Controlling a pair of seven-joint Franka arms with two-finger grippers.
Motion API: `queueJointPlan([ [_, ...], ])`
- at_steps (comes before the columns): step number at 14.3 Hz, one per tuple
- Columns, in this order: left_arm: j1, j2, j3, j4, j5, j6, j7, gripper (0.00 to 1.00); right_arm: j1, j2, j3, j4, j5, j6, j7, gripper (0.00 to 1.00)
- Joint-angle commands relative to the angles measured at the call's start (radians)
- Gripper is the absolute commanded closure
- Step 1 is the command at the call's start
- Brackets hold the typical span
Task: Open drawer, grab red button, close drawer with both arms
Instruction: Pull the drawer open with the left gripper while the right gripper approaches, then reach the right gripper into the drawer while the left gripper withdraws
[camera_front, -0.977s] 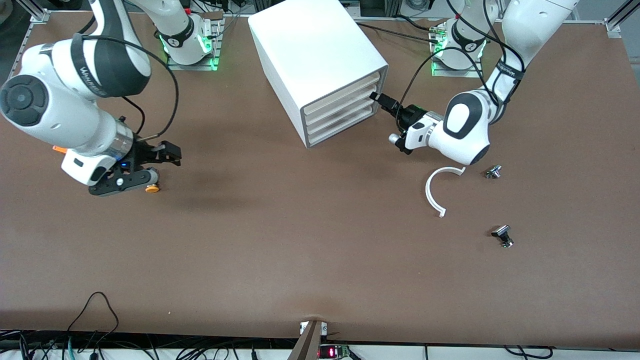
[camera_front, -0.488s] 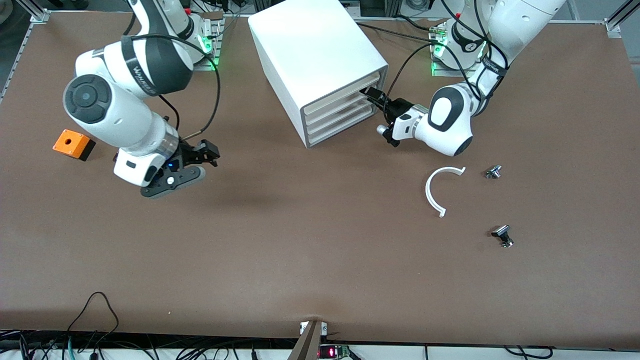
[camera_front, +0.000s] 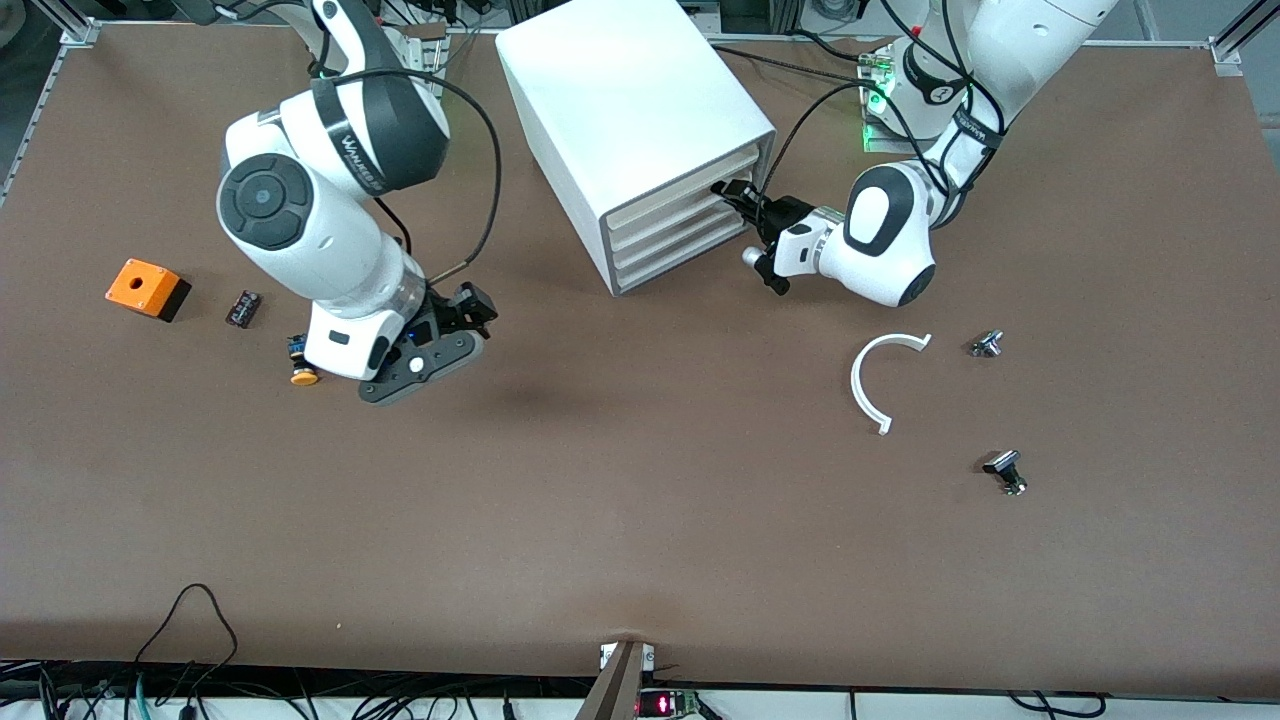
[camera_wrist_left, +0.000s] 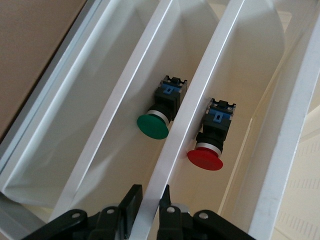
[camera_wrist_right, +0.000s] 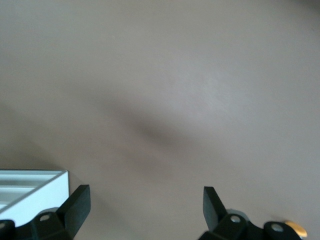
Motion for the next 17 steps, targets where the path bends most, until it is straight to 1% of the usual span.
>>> queueJointPlan([
  [1, 0.027, -0.009, 0.061, 0.003, -0.006, 0.101, 0.003, 1.00, 0.056, 0.067, -0.005, 0.090, 0.010, -0.010, -0.022, 0.00],
  [4, 0.033, -0.003, 0.147, 0.061, 0.006, 0.163, 0.001, 1.00, 0.084, 0.124, -0.005, 0.169, 0.010, -0.013, -0.097, 0.00],
  [5, 0.035, -0.003, 0.162, 0.081, 0.031, 0.178, 0.001, 1.00, 0.091, 0.129, -0.005, 0.173, 0.011, -0.010, -0.102, 0.00],
  [6, 0.041, -0.005, 0.173, 0.098, 0.051, 0.194, -0.003, 1.00, 0.098, 0.129, 0.007, 0.174, 0.010, -0.010, -0.105, 0.00],
  [7, 0.047, -0.005, 0.176, 0.110, 0.054, 0.195, -0.003, 1.00, 0.098, 0.129, 0.036, 0.179, 0.008, -0.010, -0.128, 0.00],
  [10, 0.067, -0.008, 0.176, 0.109, 0.054, 0.194, -0.002, 0.99, 0.101, 0.146, 0.101, 0.222, 0.007, -0.009, -0.252, 0.00],
  [11, 0.075, -0.011, 0.175, 0.104, 0.052, 0.194, 0.004, 0.01, 0.102, 0.161, 0.119, 0.237, 0.007, -0.007, -0.292, 0.00],
  [14, 0.087, -0.032, 0.175, 0.113, 0.049, 0.201, 0.003, 0.00, 0.154, 0.195, 0.122, 0.277, 0.002, 0.014, -0.428, 0.00],
  [17, 0.090, -0.047, 0.179, 0.148, 0.057, 0.217, -0.002, 0.00, 0.183, 0.198, 0.118, 0.275, -0.001, 0.013, -0.610, 0.00],
])
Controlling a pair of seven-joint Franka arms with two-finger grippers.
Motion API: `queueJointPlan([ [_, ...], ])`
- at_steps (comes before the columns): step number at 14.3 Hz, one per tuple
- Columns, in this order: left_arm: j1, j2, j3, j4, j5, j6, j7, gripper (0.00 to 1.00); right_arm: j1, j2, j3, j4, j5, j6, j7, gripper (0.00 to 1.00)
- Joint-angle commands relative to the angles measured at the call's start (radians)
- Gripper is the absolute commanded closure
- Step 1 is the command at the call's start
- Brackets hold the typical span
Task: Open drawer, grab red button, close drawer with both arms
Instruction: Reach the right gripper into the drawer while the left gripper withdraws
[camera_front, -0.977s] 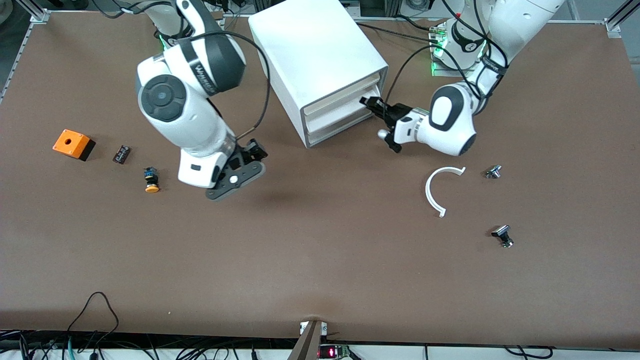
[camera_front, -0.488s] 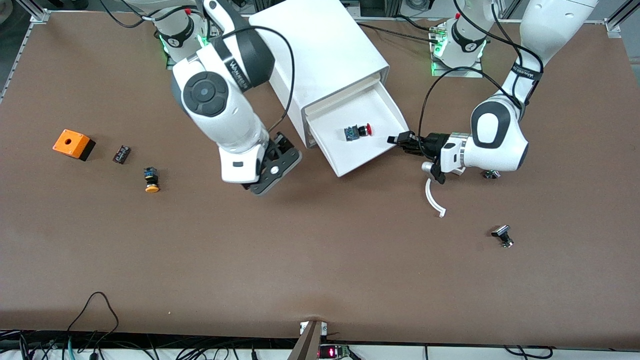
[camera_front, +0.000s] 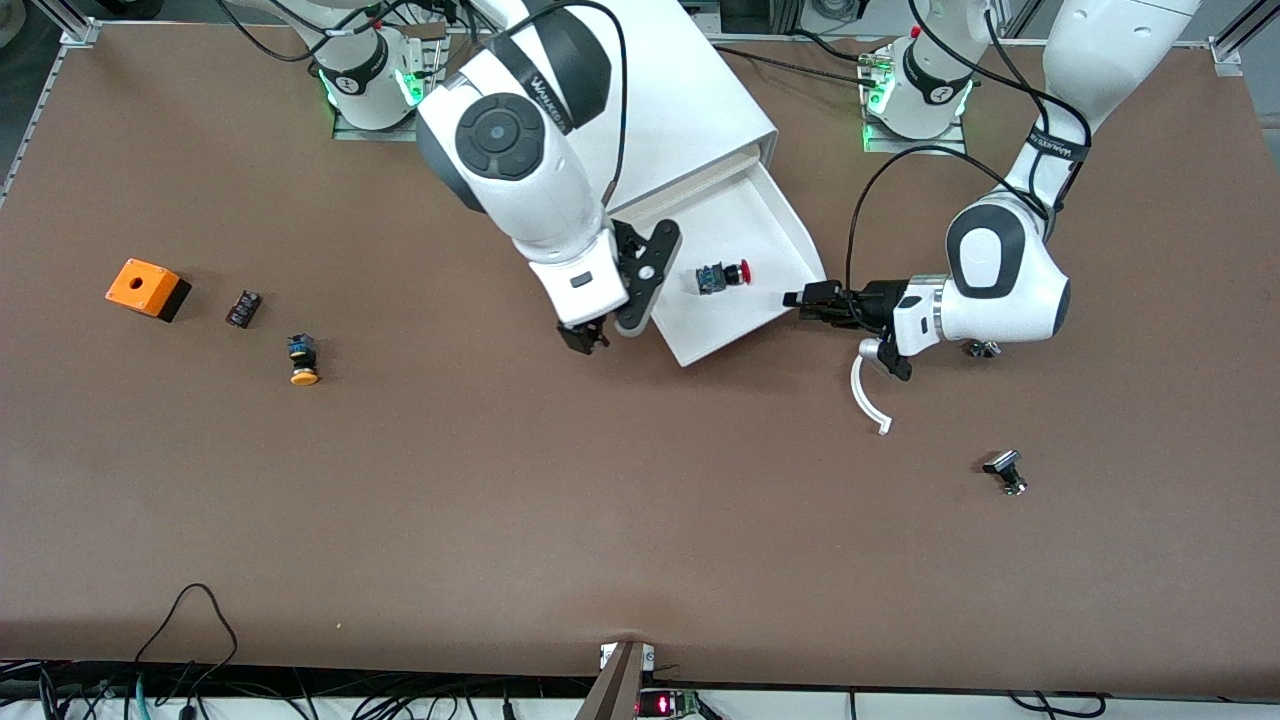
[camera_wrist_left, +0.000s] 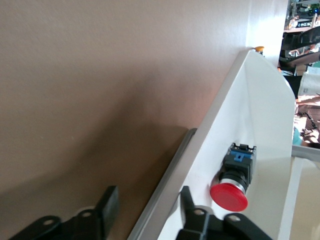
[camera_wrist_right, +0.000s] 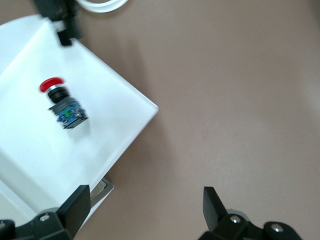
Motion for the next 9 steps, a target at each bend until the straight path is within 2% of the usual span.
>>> queueJointPlan([
  [1, 0.025, -0.044, 0.036, 0.045, 0.061, 0.008, -0.025, 0.00, 0.038, 0.032, -0.004, 0.045, -0.011, -0.014, -0.168, 0.00],
  [3, 0.081, -0.091, 0.067, 0.117, 0.119, 0.008, -0.025, 0.00, 0.076, 0.036, -0.006, 0.047, -0.089, -0.009, -0.238, 0.00],
  [6, 0.109, -0.162, 0.108, 0.156, 0.214, 0.002, -0.025, 0.00, 0.133, 0.072, -0.007, 0.066, -0.095, -0.001, -0.263, 0.00],
  [8, 0.111, -0.225, 0.136, 0.200, 0.399, -0.024, -0.031, 0.00, 0.159, 0.086, -0.009, 0.076, -0.097, 0.002, -0.262, 0.00],
  [9, 0.111, -0.248, 0.144, 0.229, 0.466, -0.080, -0.037, 0.00, 0.176, 0.092, -0.009, 0.076, -0.098, 0.014, -0.256, 0.00],
])
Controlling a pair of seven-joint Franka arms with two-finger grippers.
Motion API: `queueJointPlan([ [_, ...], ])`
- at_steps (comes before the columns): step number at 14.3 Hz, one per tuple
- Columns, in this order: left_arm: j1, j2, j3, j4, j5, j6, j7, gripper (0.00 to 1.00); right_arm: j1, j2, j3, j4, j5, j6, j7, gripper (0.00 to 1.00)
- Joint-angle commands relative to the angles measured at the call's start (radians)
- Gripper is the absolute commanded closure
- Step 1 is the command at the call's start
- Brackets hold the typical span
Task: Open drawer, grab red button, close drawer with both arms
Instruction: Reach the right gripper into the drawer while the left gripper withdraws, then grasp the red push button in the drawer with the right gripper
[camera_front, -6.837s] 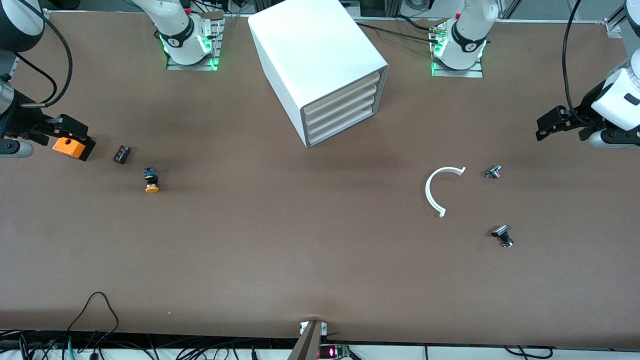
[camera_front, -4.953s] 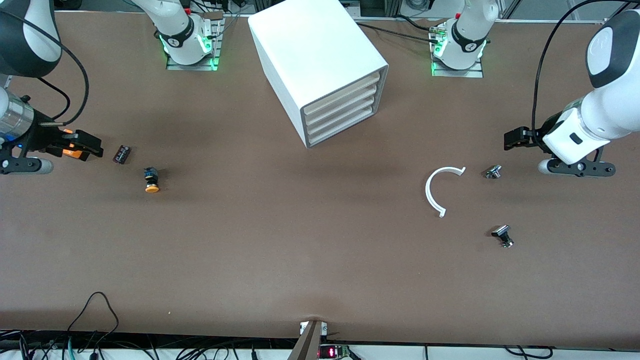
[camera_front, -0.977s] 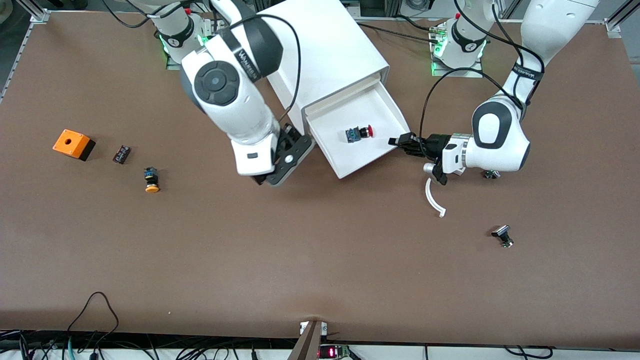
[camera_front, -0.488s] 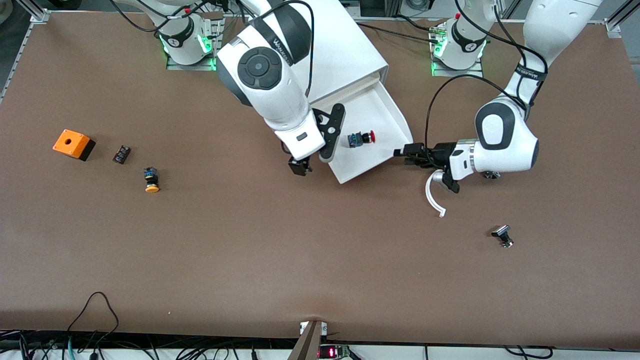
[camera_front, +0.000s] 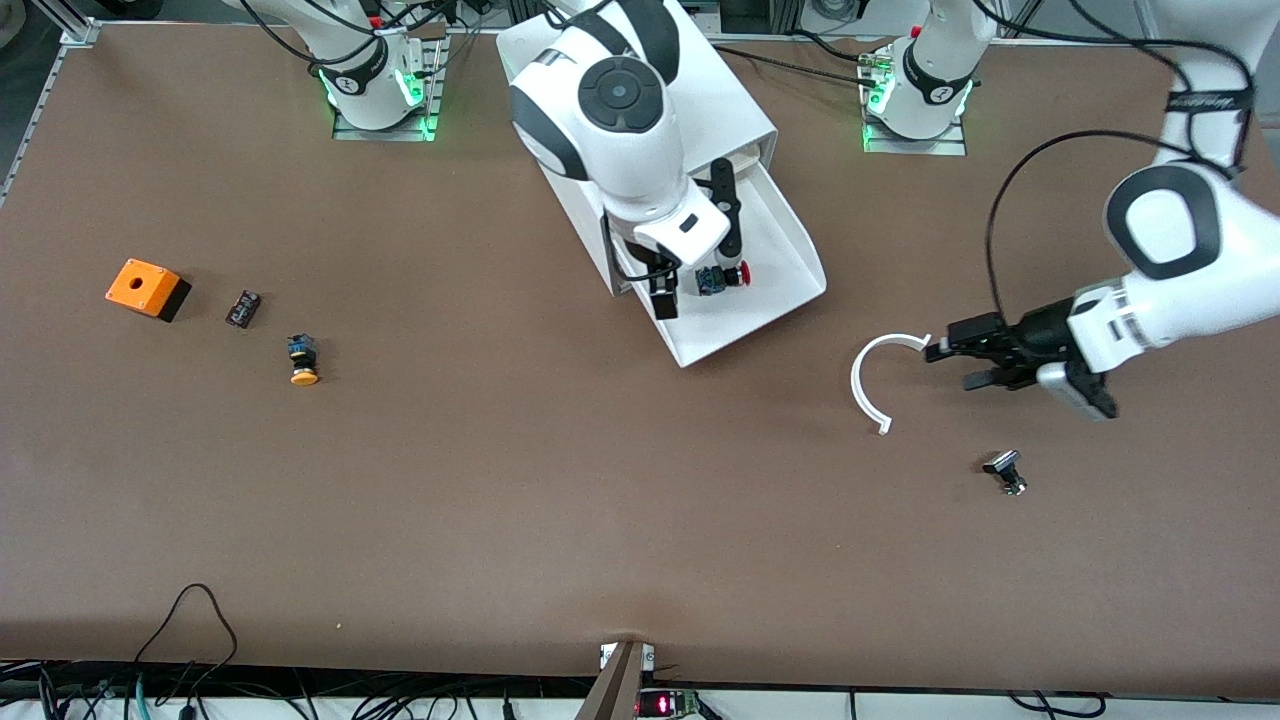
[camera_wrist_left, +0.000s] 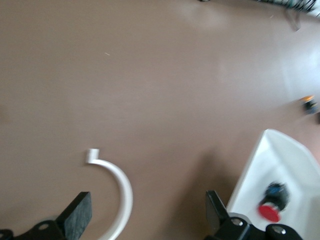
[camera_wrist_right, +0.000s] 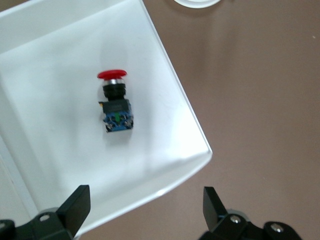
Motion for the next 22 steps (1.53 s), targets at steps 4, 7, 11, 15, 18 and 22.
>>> queueJointPlan([
  [4, -0.005, -0.112, 0.050, 0.222, 0.375, -0.290, -0.154, 0.00, 0.083, 0.097, -0.045, 0.051, -0.015, 0.057, -0.009, 0.00],
  [7, -0.016, -0.140, 0.037, 0.300, 0.539, -0.425, -0.363, 0.00, 0.100, 0.115, -0.066, 0.051, -0.015, 0.063, -0.009, 0.00],
  [11, -0.063, -0.167, -0.010, 0.302, 0.711, -0.484, -0.578, 0.00, 0.116, 0.157, -0.078, 0.051, -0.018, 0.118, -0.008, 0.00],
  [15, -0.062, -0.160, -0.016, 0.319, 0.708, -0.527, -0.632, 0.00, 0.144, 0.186, -0.094, 0.051, -0.020, 0.153, 0.020, 0.00],
  [18, -0.040, -0.154, -0.001, 0.321, 0.658, -0.525, -0.629, 0.00, 0.161, 0.197, -0.103, 0.051, -0.020, 0.152, 0.026, 0.00],
  [22, -0.004, -0.141, -0.001, 0.322, 0.635, -0.521, -0.629, 0.00, 0.164, 0.197, -0.106, 0.051, -0.033, 0.170, 0.024, 0.34],
])
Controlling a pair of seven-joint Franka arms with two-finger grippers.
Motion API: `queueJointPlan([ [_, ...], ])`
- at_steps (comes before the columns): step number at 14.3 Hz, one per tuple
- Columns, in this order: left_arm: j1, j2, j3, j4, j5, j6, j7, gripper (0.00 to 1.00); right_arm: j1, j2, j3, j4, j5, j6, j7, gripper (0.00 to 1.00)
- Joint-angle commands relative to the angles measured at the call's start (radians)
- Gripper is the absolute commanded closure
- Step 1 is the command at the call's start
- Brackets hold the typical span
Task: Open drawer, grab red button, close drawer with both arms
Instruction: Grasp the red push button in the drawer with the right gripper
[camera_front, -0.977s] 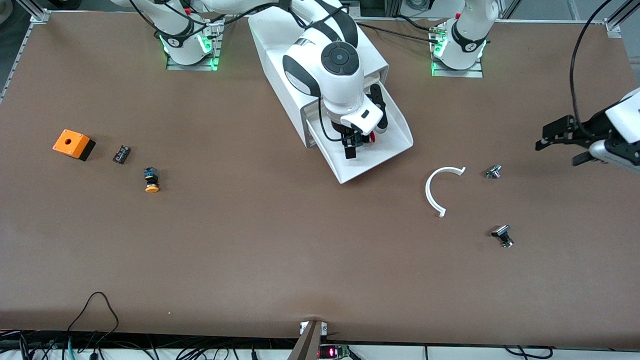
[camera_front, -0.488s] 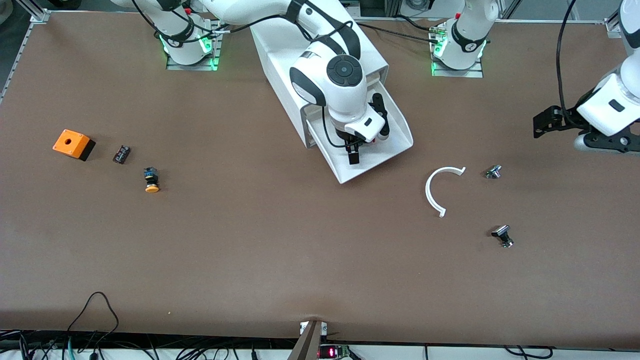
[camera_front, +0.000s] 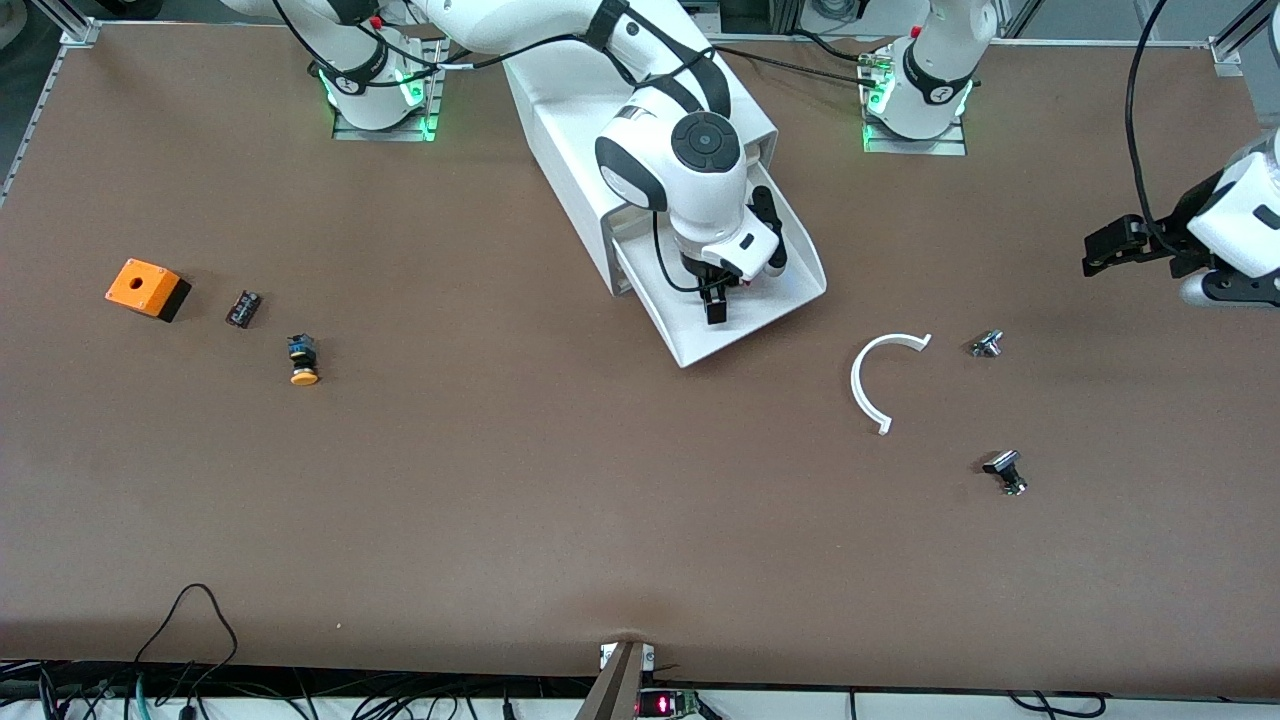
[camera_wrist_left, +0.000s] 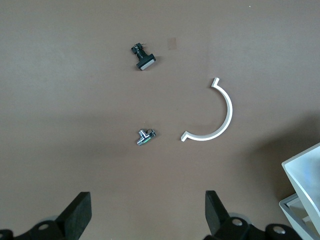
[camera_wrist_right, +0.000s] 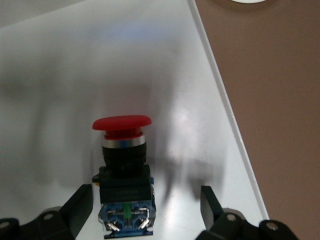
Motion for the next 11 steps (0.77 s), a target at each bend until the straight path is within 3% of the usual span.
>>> queueJointPlan([
  [1, 0.019, 0.017, -0.004, 0.030, -0.020, -0.020, -0.002, 0.00, 0.013, 0.020, -0.011, 0.041, -0.032, 0.008, 0.014, 0.44],
  [2, 0.021, 0.015, -0.004, 0.030, -0.022, -0.021, -0.002, 0.00, 0.013, 0.020, -0.011, 0.041, -0.033, 0.017, 0.014, 0.53],
  [6, 0.019, 0.017, -0.016, 0.051, -0.022, -0.026, -0.002, 0.00, 0.014, 0.014, -0.014, 0.041, -0.033, 0.017, 0.014, 0.71],
  [11, 0.010, 0.018, -0.016, 0.059, -0.022, -0.026, 0.006, 0.00, 0.033, -0.055, -0.066, 0.041, -0.029, -0.024, 0.035, 0.77],
])
